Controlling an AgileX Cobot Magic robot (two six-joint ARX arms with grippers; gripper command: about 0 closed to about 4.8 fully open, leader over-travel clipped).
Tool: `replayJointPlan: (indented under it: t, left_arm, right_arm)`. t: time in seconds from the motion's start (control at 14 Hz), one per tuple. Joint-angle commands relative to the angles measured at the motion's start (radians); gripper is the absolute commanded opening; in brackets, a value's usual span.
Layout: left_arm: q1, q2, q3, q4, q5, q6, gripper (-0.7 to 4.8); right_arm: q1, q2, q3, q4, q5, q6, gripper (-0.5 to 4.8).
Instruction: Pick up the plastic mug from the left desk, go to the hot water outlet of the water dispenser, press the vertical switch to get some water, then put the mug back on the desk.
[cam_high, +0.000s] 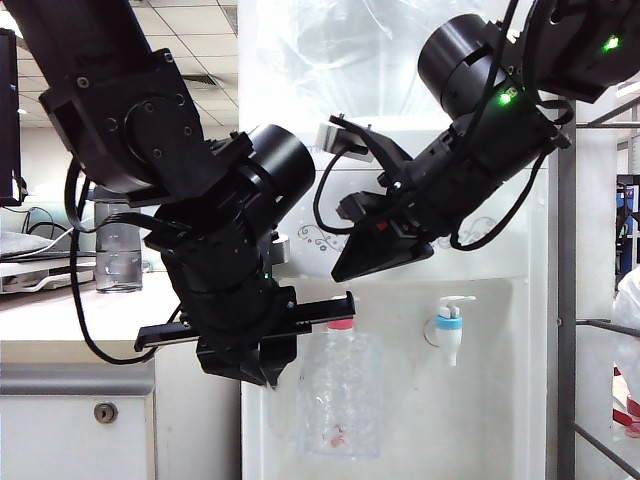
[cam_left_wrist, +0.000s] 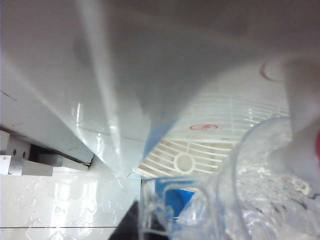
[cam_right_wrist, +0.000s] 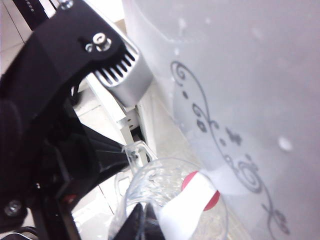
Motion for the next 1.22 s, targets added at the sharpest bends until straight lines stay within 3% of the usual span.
replayJointPlan:
  t: [0.07,0.72,1.22]
  left_arm:
    - [0.004,-0.010,0.014,0.082,-0.013,0.000,-0.05]
    - [0.004,-0.010,0.014,0.083,-0.012,0.000,-0.05]
    - [0.004,-0.010,0.014,0.083,-0.012,0.000,-0.05]
  right_arm:
    - [-0.001,0.010,0.004,0.031,0.082,-0.073,-0.08]
    - [-0.001,0.017,0.003,-0.059,0.156,-0.140,-0.08]
    - [-0.001,0.027,0.003,-0.065,0.129,-0.158,-0.08]
